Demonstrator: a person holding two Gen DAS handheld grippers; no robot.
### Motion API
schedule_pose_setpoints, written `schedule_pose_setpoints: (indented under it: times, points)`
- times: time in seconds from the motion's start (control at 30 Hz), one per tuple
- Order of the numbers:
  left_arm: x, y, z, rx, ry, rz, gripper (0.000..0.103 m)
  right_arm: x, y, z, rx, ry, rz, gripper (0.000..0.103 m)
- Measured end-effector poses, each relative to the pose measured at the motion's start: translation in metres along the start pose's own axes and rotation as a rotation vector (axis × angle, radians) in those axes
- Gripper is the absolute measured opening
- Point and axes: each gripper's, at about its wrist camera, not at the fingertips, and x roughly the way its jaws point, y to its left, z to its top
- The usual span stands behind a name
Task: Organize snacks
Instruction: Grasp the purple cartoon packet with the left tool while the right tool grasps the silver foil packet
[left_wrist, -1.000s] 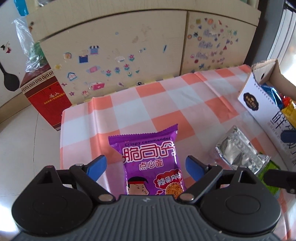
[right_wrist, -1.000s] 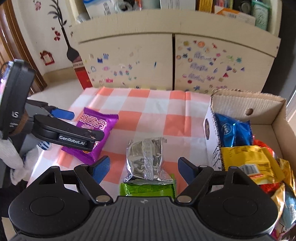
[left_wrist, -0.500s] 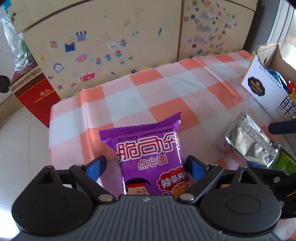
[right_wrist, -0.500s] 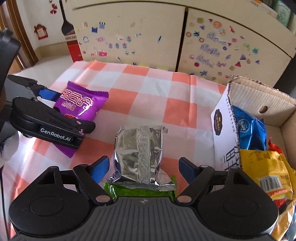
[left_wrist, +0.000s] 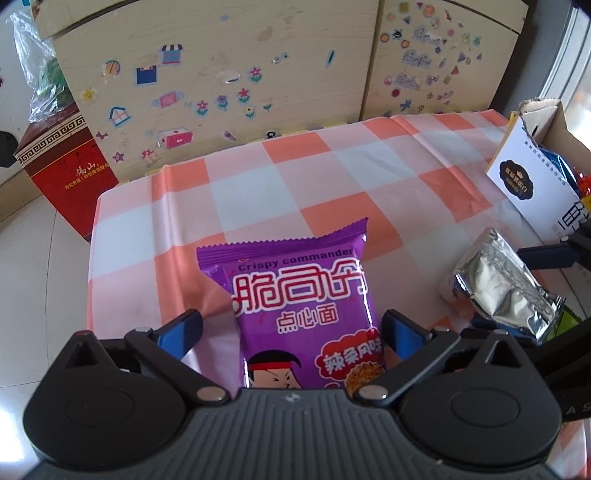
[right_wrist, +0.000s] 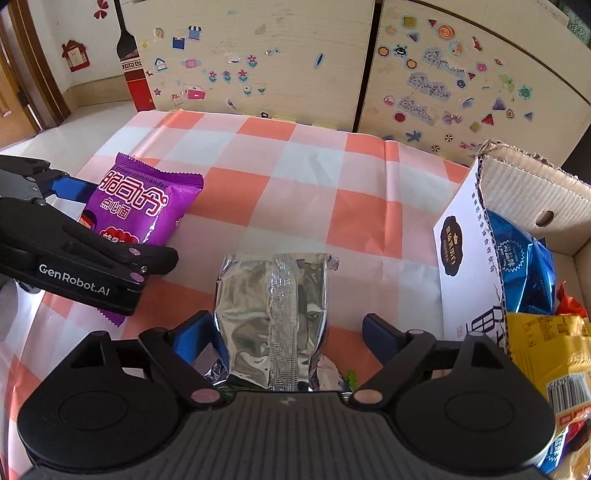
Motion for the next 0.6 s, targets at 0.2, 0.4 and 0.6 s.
schedule_pose_setpoints:
  times: [0.2, 0.4, 0.6]
  points:
    - [0.0001, -0.0006, 0.0006, -0.010, 0.010, 0.005, 0.103, 0.0009, 0.0023, -0.0005, -0.008, -0.001, 0.001, 0.094]
    - [-0.0003, -0.0026, -0.0008, -0.005, 0.020, 0.003, 0.103, 0.0003, 0.0031, -0.0022, -0.010, -0.004, 0.000, 0.093]
    - [-0.0010, -0.0053, -0.0026, 0.004, 0.032, -0.005, 0.103, -0.0027, 0.0030, -0.0034, -0.010, -0.012, 0.000, 0.085]
